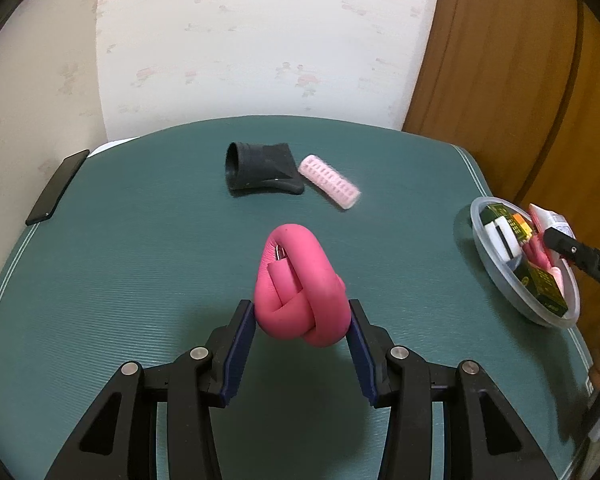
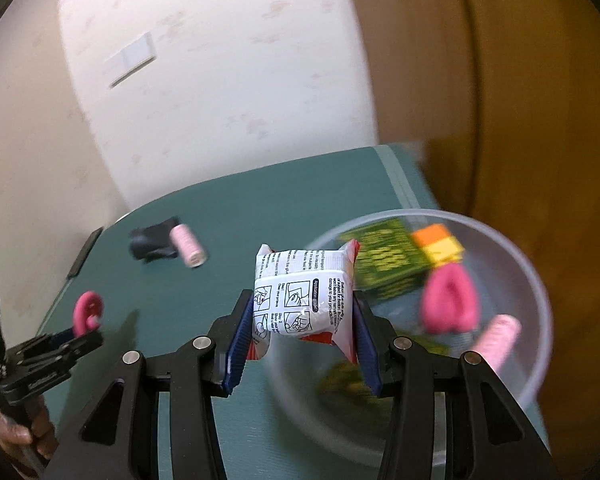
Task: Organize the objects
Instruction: 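Carry the foam loop and snack packet over the bowl and release them, then move both grippers back toward the black nozzle and pink roller, then grasp the pink roller with the right gripper while the left grasps the black nozzle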
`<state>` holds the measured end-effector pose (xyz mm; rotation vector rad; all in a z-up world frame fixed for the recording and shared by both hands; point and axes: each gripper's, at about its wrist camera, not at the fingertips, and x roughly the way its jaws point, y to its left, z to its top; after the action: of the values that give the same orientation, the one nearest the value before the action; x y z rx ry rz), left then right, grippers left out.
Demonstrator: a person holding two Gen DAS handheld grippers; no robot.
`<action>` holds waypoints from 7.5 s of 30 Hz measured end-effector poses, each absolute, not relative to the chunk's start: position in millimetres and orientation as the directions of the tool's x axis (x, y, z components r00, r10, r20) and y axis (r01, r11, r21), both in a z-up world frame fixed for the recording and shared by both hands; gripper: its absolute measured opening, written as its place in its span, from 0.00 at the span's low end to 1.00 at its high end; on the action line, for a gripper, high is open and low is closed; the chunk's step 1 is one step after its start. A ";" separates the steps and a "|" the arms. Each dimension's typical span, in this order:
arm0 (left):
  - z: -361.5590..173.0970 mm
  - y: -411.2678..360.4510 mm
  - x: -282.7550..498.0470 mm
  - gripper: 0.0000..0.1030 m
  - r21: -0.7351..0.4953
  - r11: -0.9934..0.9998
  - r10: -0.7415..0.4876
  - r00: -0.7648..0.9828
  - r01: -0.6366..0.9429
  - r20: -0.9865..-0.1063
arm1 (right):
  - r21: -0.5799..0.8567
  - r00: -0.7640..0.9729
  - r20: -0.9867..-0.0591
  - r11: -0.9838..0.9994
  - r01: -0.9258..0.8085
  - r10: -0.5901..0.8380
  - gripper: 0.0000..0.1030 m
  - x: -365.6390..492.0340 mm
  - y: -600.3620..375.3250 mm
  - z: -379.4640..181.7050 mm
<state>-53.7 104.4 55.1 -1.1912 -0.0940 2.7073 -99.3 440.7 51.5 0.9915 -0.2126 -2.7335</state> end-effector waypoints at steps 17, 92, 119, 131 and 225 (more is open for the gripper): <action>75.3 187.9 -55.6 0.47 -0.093 -0.950 0.270 -0.640 -0.297 -0.719 | 0.215 -0.779 -0.614 -0.977 -0.008 -0.129 0.46 -112.0 524.8 41.5; 75.9 182.2 -68.5 0.99 -0.122 -0.978 0.208 -0.702 -0.171 -0.681 | 0.160 -0.877 -0.475 -0.987 -0.007 -0.071 0.67 -89.6 529.6 42.5; 65.8 80.9 -73.7 0.99 -0.093 -0.996 0.077 -0.708 -0.017 -0.702 | 0.070 -0.813 -0.538 -0.972 0.223 -0.225 0.67 -99.8 418.0 59.2; 62.6 39.6 -77.7 0.99 -0.121 -0.990 0.040 -0.705 0.066 -0.709 | 0.117 -0.693 -0.632 -0.926 0.358 -0.348 0.67 -151.3 321.1 40.5; 13.3 78.3 -251.9 0.61 0.037 -0.971 0.117 -0.610 -0.234 -0.784 | 0.240 -0.487 -0.760 -0.881 0.407 -0.431 0.28 -163.1 308.4 -23.4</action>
<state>-251.9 78.3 13.3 -1.2748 0.2007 2.6470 -163.1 308.4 -23.4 1.2145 -0.0375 -2.3553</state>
